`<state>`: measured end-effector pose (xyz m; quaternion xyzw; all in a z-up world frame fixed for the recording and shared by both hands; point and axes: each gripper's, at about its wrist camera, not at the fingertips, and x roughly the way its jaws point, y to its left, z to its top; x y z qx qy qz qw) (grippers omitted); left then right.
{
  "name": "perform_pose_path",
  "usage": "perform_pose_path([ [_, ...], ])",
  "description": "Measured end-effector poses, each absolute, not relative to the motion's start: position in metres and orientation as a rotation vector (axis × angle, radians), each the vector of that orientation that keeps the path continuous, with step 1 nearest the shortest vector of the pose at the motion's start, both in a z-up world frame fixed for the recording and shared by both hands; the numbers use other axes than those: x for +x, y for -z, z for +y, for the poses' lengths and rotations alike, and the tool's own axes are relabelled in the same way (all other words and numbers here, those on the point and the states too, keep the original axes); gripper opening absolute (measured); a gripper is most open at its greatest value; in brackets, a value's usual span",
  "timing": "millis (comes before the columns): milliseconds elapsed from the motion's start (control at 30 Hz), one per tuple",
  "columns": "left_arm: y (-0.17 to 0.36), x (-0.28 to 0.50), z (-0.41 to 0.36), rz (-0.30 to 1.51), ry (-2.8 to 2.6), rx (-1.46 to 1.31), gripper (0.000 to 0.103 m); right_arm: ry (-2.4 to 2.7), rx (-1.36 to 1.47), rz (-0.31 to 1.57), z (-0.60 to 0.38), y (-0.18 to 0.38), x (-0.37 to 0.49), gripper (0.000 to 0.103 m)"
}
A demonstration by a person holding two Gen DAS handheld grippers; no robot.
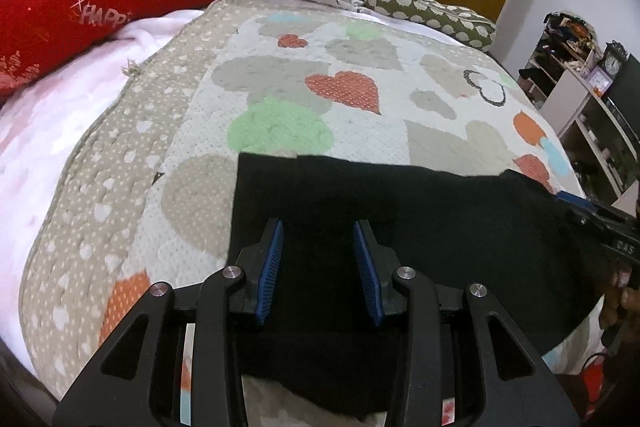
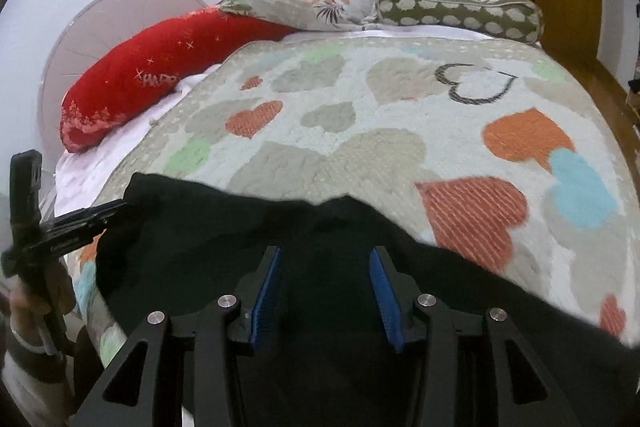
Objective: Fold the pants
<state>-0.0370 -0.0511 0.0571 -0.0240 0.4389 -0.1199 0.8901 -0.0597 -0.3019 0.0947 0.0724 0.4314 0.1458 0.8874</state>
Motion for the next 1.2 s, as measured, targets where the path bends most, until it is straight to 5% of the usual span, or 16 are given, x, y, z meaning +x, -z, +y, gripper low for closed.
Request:
perform_pose_path([
  [733, -0.037, -0.068, -0.059, 0.880, 0.232, -0.037, 0.036, -0.246, 0.115, 0.965, -0.304, -0.057, -0.095, 0.046],
  [1200, -0.062, -0.087, -0.084, 0.865, 0.308, -0.030, 0.036, -0.133, 0.175, 0.936, -0.363, -0.080, -0.165, 0.047],
])
